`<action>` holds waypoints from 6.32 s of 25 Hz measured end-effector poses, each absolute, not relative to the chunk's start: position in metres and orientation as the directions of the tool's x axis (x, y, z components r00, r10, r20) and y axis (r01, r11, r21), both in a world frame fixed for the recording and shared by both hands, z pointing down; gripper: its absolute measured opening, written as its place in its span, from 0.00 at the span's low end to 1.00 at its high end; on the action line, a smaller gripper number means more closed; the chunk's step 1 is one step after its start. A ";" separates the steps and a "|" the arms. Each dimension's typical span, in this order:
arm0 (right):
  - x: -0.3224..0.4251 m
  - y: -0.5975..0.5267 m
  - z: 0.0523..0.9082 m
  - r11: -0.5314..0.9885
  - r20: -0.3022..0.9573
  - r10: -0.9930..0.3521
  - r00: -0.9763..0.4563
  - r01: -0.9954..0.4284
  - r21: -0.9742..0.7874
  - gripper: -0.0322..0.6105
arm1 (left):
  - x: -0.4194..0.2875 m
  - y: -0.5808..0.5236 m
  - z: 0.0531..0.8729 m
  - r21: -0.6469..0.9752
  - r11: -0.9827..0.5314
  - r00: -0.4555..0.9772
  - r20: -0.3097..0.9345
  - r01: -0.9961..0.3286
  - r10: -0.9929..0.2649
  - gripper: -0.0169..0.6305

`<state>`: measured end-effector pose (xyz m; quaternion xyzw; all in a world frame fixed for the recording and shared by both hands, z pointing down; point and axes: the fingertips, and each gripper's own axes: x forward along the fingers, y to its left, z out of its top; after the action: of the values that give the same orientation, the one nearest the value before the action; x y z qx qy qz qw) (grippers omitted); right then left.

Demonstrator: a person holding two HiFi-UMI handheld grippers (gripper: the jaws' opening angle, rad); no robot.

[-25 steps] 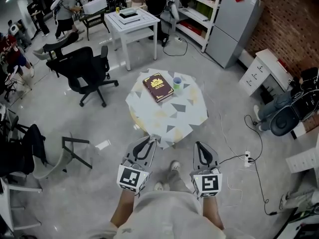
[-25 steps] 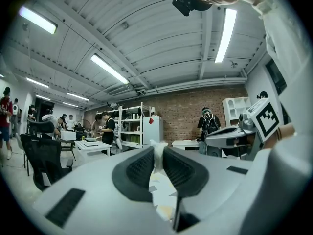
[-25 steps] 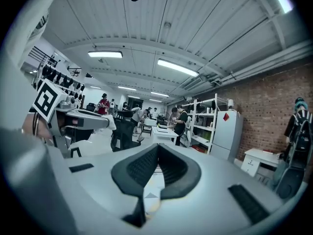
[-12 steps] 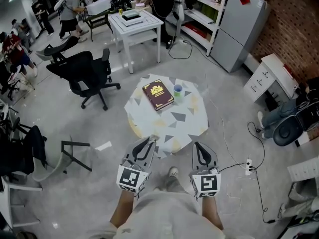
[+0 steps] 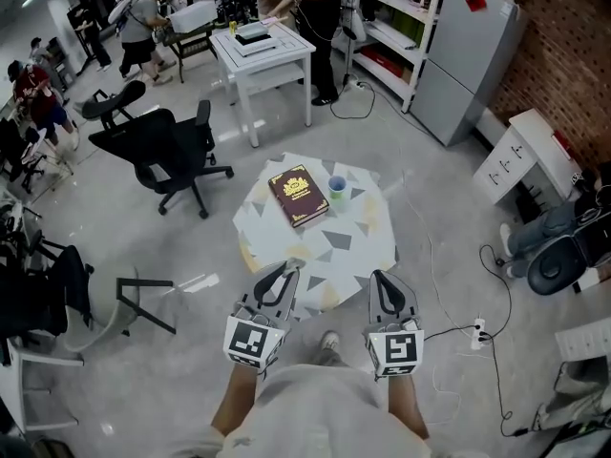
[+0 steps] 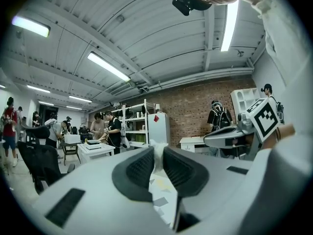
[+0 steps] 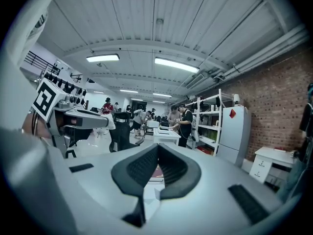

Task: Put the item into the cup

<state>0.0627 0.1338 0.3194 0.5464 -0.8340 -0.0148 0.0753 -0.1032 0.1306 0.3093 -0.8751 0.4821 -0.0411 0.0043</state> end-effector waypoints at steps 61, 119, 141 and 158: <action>0.111 -0.057 0.350 0.425 0.187 -0.894 -0.406 -0.902 0.071 0.06 | -0.060 -0.061 0.326 -0.055 -0.496 0.488 0.114 -0.867 -0.866 0.13; 0.053 -0.198 0.462 0.463 0.402 -0.819 -0.410 -0.886 0.041 0.06 | -0.060 -0.219 0.456 0.070 -0.626 0.618 0.279 -0.776 -0.735 0.13; 0.065 -0.219 0.525 0.538 0.469 -0.730 -0.497 -0.841 -0.052 0.06 | -0.027 -0.232 0.513 0.058 -0.589 0.565 0.369 -0.806 -0.738 0.13; 0.052 -0.227 0.569 0.539 0.494 -0.699 -0.517 -0.835 -0.111 0.06 | -0.021 -0.247 0.556 0.088 -0.585 0.561 0.427 -0.806 -0.709 0.13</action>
<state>0.0517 -0.2274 0.5687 0.4489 -0.8542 0.1698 0.2000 -0.0209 -0.2475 0.5563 -0.8727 0.4341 -0.1759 -0.1380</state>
